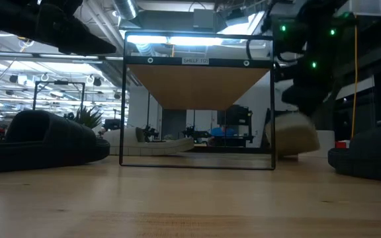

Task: Pick and place slides into the shelf
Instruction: Put the right gray slide on the shelf

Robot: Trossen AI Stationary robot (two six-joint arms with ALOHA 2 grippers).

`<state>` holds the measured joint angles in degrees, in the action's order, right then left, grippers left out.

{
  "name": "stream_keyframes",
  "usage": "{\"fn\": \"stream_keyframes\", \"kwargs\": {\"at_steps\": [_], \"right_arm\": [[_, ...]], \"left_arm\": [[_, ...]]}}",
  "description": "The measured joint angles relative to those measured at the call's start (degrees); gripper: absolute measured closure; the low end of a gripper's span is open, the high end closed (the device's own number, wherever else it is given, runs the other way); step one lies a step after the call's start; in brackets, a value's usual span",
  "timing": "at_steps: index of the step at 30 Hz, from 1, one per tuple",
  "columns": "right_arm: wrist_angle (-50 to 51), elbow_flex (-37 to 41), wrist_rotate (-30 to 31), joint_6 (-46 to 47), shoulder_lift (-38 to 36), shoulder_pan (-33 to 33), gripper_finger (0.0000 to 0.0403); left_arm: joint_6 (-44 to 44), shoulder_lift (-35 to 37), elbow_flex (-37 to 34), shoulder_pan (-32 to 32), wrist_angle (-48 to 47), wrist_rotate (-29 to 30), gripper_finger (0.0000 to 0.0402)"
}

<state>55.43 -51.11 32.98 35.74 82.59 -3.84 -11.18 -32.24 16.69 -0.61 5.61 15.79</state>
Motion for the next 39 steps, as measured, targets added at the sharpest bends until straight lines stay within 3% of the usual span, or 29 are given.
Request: {"fn": "stream_keyframes", "kwargs": {"at_steps": [6, 20, 30, 35, 39], "right_arm": [[6.91, -6.24, 0.76, -0.30, -0.04, 2.54, 0.0393], [20.95, -21.10, 10.91, -3.32, -0.62, 9.63, 0.0394], [19.12, -22.41, 17.22, -14.08, -9.11, 11.68, 0.0394], [10.10, -22.41, 17.13, -26.85, -13.18, 11.68, 0.0394], [0.08, -22.41, 16.36, -39.20, -14.70, 11.67, 0.0394]], "left_arm": [[0.00, 0.00, -0.01, 0.01, 0.00, -0.02, 0.0401], [-1.57, 0.00, -0.01, -0.02, 0.19, -0.35, 0.0401], [0.07, 0.02, 0.18, 0.01, 5.94, -1.26, 0.0401], [6.51, -0.11, 3.64, 0.04, 5.80, -8.47, 0.0401], [13.12, -1.18, 9.13, 0.95, 2.19, -9.16, 0.0401]]}}
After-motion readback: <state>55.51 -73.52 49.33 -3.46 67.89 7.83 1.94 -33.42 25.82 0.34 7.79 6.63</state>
